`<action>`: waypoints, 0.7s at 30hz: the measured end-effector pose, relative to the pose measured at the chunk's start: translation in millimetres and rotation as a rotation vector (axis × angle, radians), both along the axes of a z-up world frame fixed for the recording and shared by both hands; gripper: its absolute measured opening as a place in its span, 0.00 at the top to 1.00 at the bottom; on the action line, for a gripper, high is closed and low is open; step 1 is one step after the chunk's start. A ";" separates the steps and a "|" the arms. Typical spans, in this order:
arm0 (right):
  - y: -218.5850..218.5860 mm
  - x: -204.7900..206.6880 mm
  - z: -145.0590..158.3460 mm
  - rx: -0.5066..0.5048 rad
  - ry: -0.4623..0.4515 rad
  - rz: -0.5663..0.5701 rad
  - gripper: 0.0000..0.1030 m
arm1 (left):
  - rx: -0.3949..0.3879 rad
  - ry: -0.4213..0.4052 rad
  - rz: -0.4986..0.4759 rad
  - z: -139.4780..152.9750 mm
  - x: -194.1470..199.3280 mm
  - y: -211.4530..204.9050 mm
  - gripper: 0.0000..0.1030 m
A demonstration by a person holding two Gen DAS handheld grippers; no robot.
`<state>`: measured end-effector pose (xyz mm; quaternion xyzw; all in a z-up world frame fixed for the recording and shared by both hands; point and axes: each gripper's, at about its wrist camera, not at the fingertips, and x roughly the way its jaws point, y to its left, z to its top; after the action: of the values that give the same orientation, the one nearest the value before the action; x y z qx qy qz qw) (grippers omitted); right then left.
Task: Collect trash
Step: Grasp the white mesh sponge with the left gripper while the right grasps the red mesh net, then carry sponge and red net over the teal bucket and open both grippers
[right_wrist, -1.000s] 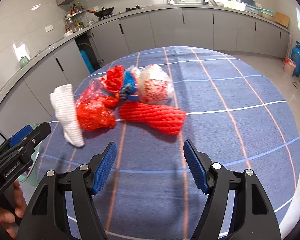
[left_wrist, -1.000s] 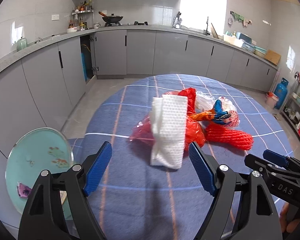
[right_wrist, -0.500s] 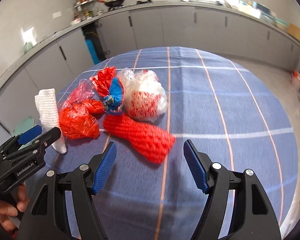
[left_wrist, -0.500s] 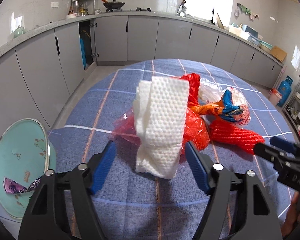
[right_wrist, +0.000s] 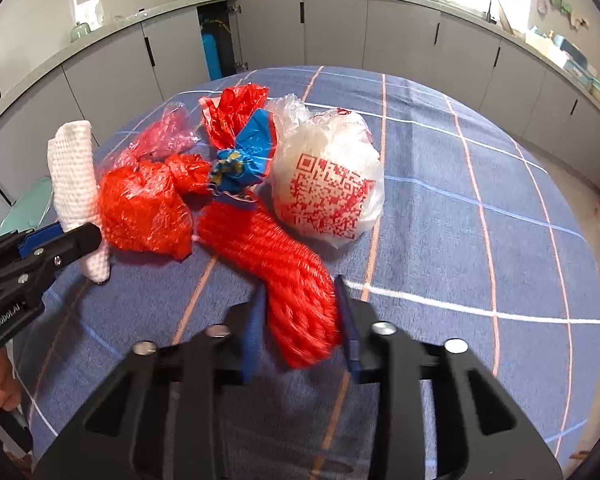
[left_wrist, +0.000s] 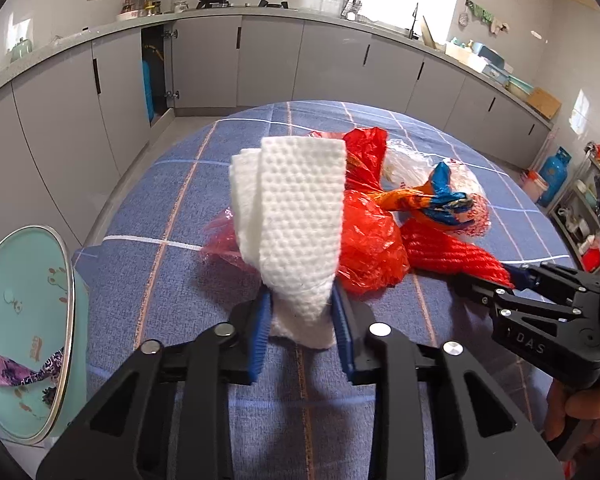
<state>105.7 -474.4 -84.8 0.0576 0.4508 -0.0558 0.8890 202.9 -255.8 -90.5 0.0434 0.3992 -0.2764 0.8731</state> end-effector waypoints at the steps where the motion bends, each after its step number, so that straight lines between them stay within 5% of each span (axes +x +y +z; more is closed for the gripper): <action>1: 0.1 -3.4 1.2 0.015 -0.002 -0.004 0.74 | -0.006 0.001 -0.004 0.9 -3.1 1.8 0.74; 12: 18.1 -59.9 28.1 0.170 -0.101 -0.102 0.75 | -0.028 -0.039 -0.012 18.2 -34.8 39.7 0.74; 21: 48.0 -78.6 47.8 0.152 -0.186 -0.152 0.75 | -0.001 -0.074 0.030 32.3 -44.5 67.4 0.74</action>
<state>27.1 -426.5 -37.0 0.1636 0.3637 -0.0831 0.9133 158.4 -188.4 -58.2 0.0471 0.3671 -0.2616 0.8914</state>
